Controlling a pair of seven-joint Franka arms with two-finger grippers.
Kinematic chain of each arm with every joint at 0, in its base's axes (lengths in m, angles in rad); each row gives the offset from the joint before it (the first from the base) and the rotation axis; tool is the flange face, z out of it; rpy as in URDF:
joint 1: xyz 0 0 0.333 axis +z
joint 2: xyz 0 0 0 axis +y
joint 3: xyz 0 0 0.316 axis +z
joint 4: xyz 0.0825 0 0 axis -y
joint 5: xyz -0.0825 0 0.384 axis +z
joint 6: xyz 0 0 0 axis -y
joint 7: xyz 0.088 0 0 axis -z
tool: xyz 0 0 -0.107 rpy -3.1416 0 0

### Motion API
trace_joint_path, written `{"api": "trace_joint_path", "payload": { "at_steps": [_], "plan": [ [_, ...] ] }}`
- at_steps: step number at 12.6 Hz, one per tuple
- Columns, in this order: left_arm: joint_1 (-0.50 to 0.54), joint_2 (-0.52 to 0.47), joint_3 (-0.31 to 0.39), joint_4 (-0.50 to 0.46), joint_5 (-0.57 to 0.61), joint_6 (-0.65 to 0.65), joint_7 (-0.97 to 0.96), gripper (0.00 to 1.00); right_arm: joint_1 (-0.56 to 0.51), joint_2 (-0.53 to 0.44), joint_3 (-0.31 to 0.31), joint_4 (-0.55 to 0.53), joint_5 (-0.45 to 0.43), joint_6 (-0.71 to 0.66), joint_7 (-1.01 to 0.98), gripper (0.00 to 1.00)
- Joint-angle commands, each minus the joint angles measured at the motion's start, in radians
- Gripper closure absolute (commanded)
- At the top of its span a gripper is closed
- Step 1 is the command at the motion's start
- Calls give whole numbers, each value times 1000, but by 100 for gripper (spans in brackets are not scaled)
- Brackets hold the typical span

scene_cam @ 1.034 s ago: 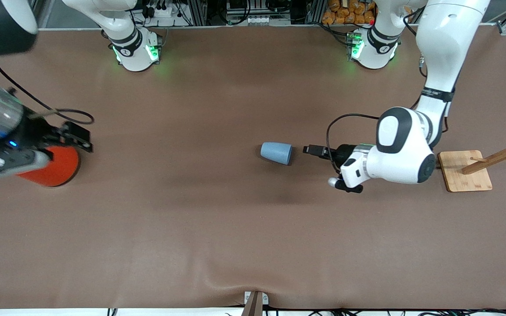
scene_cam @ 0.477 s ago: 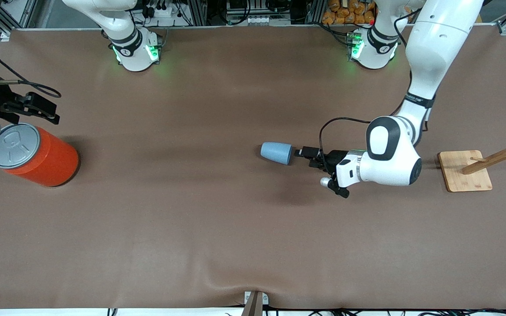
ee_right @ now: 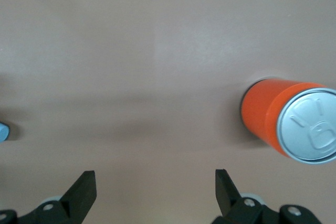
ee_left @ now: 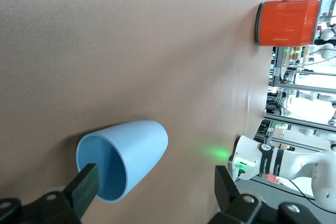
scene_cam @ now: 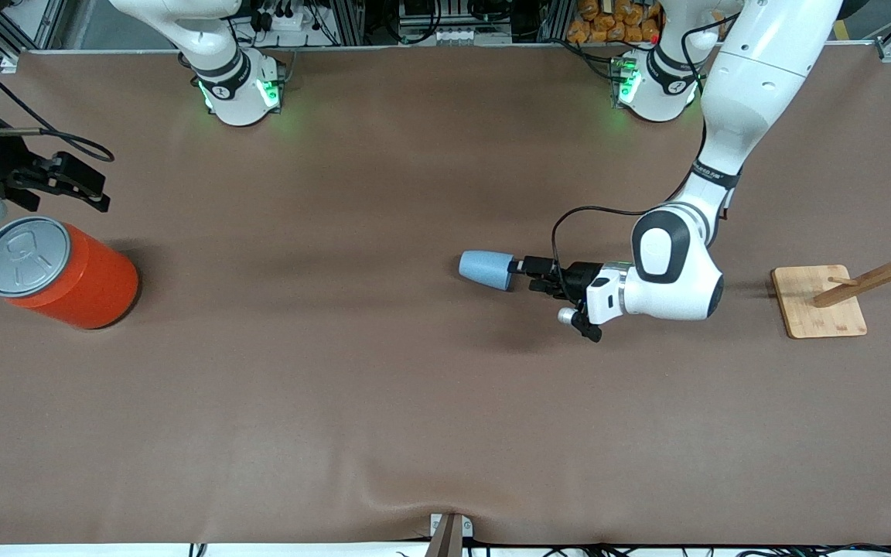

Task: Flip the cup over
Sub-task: 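Close the left gripper on the rim of the lying blue cup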

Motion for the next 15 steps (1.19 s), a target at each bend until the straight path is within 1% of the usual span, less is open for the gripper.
{"api": "trace_joint_path", "payload": {
  "at_steps": [1, 2, 3, 7, 8, 9, 11, 13, 14, 15],
  "plan": [
    [-9, 37, -1, -15, -102, 20, 87, 6, 0, -117, -52, -160, 50, 70, 0, 0],
    [-17, 46, -1, -18, -142, 20, 93, 13, 2, -124, -75, -171, 75, 75, -5, 0],
    [-32, 48, -1, -21, -165, 20, 97, 18, 0, -122, -83, -168, 80, 75, -20, 0],
    [-34, 62, 1, -39, -166, 32, 110, 19, 0, -113, -85, -150, 62, 73, -43, 0],
    [-34, 62, 1, -43, -167, 32, 110, 21, 0, -110, -85, -144, 54, 75, -43, 0],
    [-34, 62, 1, -46, -167, 32, 110, 25, -1, -107, -85, -141, 54, 76, -43, 0],
    [-35, 65, 1, -53, -170, 34, 110, 41, 0, -107, -85, -141, 54, 78, -43, 0],
    [-35, 77, 1, -55, -196, 35, 110, 51, -3, -107, -85, -141, 56, 75, -43, 0],
    [-37, 79, 1, -58, -219, 35, 110, 66, -4, -107, -85, -141, 57, 73, -43, 0],
    [-37, 80, 1, -58, -224, 35, 107, 73, -4, -107, -85, -141, 60, 73, -43, 0]
  ]
}}
